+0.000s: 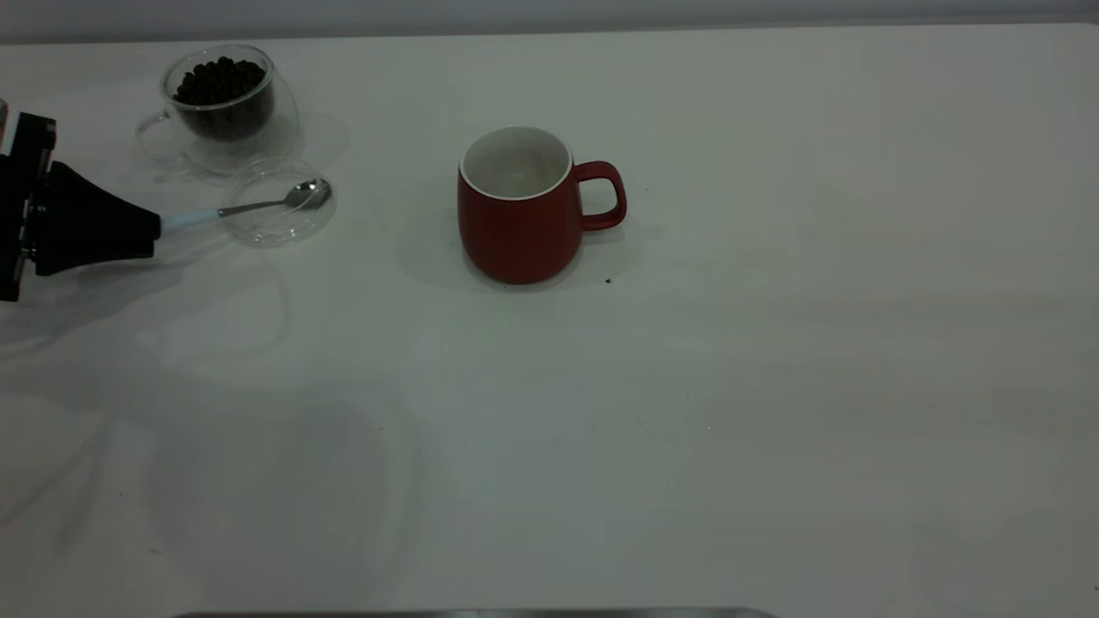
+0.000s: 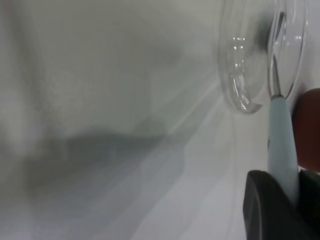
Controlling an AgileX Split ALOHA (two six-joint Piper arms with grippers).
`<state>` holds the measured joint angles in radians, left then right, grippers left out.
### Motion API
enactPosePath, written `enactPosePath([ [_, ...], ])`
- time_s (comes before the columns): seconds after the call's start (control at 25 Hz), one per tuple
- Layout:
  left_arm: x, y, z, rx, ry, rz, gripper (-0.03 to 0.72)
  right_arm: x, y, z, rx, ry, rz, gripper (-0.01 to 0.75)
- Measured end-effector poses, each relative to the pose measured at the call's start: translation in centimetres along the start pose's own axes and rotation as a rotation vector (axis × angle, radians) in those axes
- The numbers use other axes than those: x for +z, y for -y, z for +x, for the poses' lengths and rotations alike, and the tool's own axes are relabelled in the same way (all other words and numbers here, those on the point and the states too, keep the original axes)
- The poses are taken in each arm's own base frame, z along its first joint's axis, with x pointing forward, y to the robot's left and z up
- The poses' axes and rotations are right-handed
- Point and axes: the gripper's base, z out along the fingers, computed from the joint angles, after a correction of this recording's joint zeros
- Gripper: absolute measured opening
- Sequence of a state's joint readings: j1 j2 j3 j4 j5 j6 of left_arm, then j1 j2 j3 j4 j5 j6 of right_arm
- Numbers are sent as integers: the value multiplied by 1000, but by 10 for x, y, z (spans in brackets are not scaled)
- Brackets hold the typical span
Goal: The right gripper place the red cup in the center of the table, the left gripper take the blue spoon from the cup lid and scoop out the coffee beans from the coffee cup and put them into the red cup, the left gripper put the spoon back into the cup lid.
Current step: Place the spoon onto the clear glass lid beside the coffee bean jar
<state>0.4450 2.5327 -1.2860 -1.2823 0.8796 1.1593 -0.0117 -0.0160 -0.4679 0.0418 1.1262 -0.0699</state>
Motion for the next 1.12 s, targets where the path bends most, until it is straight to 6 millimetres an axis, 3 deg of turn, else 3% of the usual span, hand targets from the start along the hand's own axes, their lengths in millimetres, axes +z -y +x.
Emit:
enactPosePath([
  [0.2, 0, -3, 0, -2, 6, -22, 196, 0, 0, 0, 0, 0, 0, 242],
  [0.56, 0, -2, 0, -6, 4, -12, 401, 0, 0, 0, 0, 0, 0, 242],
  [1.12, -4, 11, -3, -32, 32, 144, 425, 0, 0, 0, -1, 0, 0, 242],
])
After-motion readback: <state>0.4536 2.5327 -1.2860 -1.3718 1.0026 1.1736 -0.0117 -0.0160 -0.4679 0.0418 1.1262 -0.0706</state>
